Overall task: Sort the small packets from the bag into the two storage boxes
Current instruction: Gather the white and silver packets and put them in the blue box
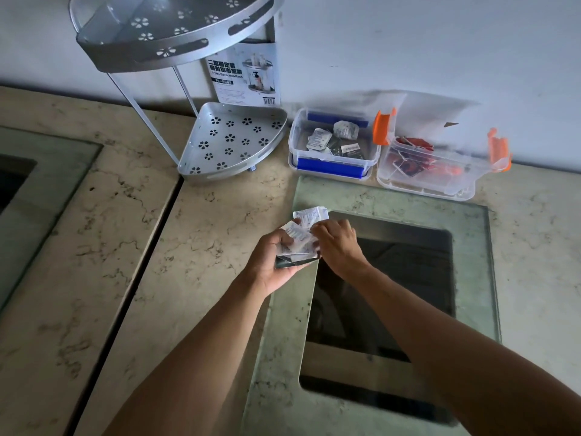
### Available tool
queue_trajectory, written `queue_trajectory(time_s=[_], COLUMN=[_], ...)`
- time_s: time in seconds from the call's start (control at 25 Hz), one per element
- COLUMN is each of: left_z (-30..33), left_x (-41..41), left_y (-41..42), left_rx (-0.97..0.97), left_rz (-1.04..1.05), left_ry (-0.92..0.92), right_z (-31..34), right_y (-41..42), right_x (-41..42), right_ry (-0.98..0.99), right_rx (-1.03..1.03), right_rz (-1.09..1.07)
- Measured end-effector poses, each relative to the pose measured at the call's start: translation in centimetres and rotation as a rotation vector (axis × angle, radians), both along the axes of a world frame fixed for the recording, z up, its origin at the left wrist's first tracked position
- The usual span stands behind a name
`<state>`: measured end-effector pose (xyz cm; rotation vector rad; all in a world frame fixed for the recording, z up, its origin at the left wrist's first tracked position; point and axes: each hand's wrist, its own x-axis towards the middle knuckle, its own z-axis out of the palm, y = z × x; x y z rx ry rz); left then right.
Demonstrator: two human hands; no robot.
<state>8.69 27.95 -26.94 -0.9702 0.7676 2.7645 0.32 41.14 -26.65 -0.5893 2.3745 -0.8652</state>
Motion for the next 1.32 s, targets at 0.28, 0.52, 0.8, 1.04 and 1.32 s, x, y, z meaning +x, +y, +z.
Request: queue_trajectory(time_s=[0.28, 0.52, 0.8, 1.04, 1.32], left_z=[-1.1, -1.4, -0.8, -0.8, -1.5], left_x=[0.2, 0.4, 0.9, 1.3, 0.8], left_y=[-1.0, -1.0, 0.1, 0.5, 0.3], left_rx=[-0.323, -0.334, -0.257, -0.328, -0.368], left_rz=[-0.198, -0.162, -0.152, -0.205, -0.165], left_ry=[-0.022, -0.074, -0.098, -0.072, -0.160], right_z=[-0.6, -0.6, -1.0, -0.7, -1.2], right_y=[1.0, 1.7, 2.9, 3.6, 4.2], right_x=[-1.5, -1.7, -0.4, -0.6, -0.8], right_ry=[-0.186, -0.497, -0.490, -0.644, -0.685], right_rx=[-0.167, -0.318, -0.277, -0.294, -0.406], right_rz=[-0.140, -0.376, -0.390, -0.347, -0.489])
